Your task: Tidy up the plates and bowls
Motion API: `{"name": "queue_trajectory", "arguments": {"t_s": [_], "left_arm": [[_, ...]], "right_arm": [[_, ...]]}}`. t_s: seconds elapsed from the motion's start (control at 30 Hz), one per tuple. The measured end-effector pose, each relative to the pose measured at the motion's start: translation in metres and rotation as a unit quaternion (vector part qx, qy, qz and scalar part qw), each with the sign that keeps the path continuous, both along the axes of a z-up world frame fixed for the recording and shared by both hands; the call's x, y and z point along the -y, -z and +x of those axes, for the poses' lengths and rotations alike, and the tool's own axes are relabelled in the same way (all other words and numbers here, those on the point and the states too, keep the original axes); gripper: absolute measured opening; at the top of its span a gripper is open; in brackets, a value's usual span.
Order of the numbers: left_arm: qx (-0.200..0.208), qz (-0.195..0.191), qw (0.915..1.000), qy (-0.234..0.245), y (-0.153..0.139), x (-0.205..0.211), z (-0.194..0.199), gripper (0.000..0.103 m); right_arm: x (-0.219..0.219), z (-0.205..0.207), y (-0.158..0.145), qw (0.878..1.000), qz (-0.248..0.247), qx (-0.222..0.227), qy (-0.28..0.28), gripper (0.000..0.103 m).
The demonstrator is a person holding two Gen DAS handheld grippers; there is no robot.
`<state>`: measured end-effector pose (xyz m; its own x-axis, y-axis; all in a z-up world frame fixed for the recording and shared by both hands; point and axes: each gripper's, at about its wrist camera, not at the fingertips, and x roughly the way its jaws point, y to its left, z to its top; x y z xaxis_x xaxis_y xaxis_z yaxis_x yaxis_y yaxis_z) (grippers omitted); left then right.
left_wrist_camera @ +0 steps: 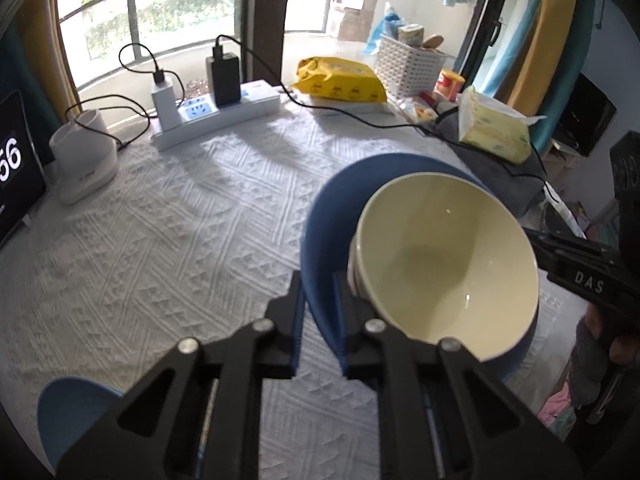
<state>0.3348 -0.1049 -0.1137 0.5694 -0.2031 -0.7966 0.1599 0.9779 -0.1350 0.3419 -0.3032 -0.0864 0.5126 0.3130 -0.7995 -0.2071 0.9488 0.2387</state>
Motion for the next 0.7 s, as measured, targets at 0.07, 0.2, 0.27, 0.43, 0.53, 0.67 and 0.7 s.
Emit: {"name": "queue_trajectory", "arguments": {"t_s": [0.07, 0.2, 0.27, 0.43, 0.53, 0.67, 0.7], "left_arm": [[0.000, -0.002, 1.0000, -0.003, 0.0002, -0.0004, 0.0005, 0.012], [-0.004, -0.014, 0.9999, -0.009, -0.0002, -0.0023, 0.0013, 0.011], [-0.005, -0.015, 0.9998, -0.009, -0.0002, -0.0024, 0.0009, 0.010], [-0.005, -0.015, 0.9998, -0.011, 0.0002, -0.0034, 0.0001, 0.010], [-0.005, -0.014, 0.9998, -0.011, 0.0000, -0.0031, 0.0000, 0.010], [-0.006, -0.014, 0.9998, -0.012, 0.0002, -0.0033, -0.0006, 0.010], [-0.007, -0.014, 0.9998, -0.012, 0.0002, -0.0034, -0.0009, 0.010]], "right_arm": [[0.0029, -0.0003, 0.0008, 1.000, 0.012, -0.003, 0.004, 0.011], [0.0036, -0.0033, 0.0011, 1.000, 0.021, -0.001, 0.010, 0.011], [0.0037, -0.0035, 0.0009, 1.000, 0.025, -0.001, 0.014, 0.011], [0.0021, -0.0037, -0.0001, 0.999, 0.025, -0.001, 0.022, 0.011], [0.0007, -0.0038, -0.0013, 1.000, 0.022, 0.000, 0.022, 0.011], [-0.0003, -0.0045, -0.0021, 1.000, 0.022, 0.001, 0.023, 0.011], [-0.0004, -0.0047, -0.0023, 0.999, 0.023, 0.001, 0.022, 0.011]]}}
